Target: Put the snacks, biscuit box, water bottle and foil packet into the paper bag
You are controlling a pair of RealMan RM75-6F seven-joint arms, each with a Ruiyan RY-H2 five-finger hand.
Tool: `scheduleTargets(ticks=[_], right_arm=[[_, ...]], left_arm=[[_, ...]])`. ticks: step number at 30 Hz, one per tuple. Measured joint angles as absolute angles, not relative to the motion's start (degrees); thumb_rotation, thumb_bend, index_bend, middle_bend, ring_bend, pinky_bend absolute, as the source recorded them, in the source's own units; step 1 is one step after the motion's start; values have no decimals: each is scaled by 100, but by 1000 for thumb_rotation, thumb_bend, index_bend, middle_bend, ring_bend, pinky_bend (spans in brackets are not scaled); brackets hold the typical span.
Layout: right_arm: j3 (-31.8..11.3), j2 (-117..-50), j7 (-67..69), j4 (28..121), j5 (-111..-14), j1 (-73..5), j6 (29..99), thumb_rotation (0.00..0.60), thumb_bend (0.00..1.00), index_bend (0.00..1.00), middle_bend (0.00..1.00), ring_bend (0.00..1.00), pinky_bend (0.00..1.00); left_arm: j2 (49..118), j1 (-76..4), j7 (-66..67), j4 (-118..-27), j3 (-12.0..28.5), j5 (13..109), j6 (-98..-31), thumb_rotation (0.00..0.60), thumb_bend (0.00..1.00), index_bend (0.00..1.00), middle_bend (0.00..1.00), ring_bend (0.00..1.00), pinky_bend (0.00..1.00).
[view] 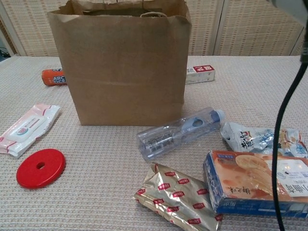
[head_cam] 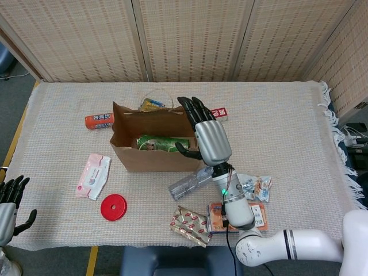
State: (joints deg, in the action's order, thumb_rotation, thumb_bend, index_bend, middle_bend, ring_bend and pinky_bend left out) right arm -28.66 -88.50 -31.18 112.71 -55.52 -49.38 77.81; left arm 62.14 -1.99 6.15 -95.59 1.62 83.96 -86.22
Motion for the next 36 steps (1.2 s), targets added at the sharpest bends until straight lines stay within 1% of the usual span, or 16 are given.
scheduleTargets(ticks=[5, 8, 11, 15, 17, 19, 21, 24, 30, 36], right_arm=[[-2626, -8119, -2960, 11789, -5683, -4482, 7742, 600, 147, 0, 60, 0, 167], [-2333, -7535, -2830, 12057, -5784, -4106, 7679, 600, 147, 0, 60, 0, 167], [-1942, -6902, -2581, 12216, -5888, -3677, 7557, 600, 147, 0, 60, 1, 167], [-1369, -6036, -2252, 12254, -5843, -3248, 7069, 600, 147, 0, 60, 9, 168], [-1161, -5776, -2181, 12207, -5726, -3169, 6735, 600, 139, 0, 60, 12, 167], [-925, -5605, -2142, 12093, -5536, -3129, 6301, 600, 100, 0, 60, 12, 168], [-689, -5521, -2138, 11916, -5330, -3125, 5875, 600, 63, 0, 59, 12, 167], [-395, -5545, -2252, 11573, -5132, -3165, 5511, 600, 17, 0, 58, 12, 163], [-109, -6025, -2856, 11161, -4770, -3353, 5411, 600, 0, 0, 58, 12, 142], [-31, -6670, -3344, 10787, -4196, -3614, 5495, 600, 0, 0, 57, 12, 142]], left_arm=[[6217, -199, 657, -9574, 166, 8376, -8616, 600, 375, 0, 0, 0, 0], [6219, -198, 681, -9587, 168, 8368, -8617, 600, 376, 0, 0, 0, 0], [6221, -199, 705, -9598, 171, 8355, -8611, 600, 375, 0, 0, 0, 0], [6231, -210, 758, -9613, 177, 8334, -8590, 600, 375, 0, 0, 0, 0], [6239, -217, 795, -9618, 180, 8330, -8584, 600, 375, 0, 0, 0, 0], [6253, -226, 839, -9623, 184, 8328, -8578, 600, 376, 0, 0, 0, 0], [6269, -236, 875, -9627, 188, 8329, -8574, 600, 375, 0, 0, 0, 0], [6289, -249, 919, -9623, 193, 8328, -8566, 600, 373, 0, 0, 0, 0], [6285, -260, 891, -9629, 199, 8302, -8538, 600, 373, 0, 0, 0, 0], [6268, -254, 831, -9616, 186, 8325, -8543, 600, 375, 0, 0, 0, 0]])
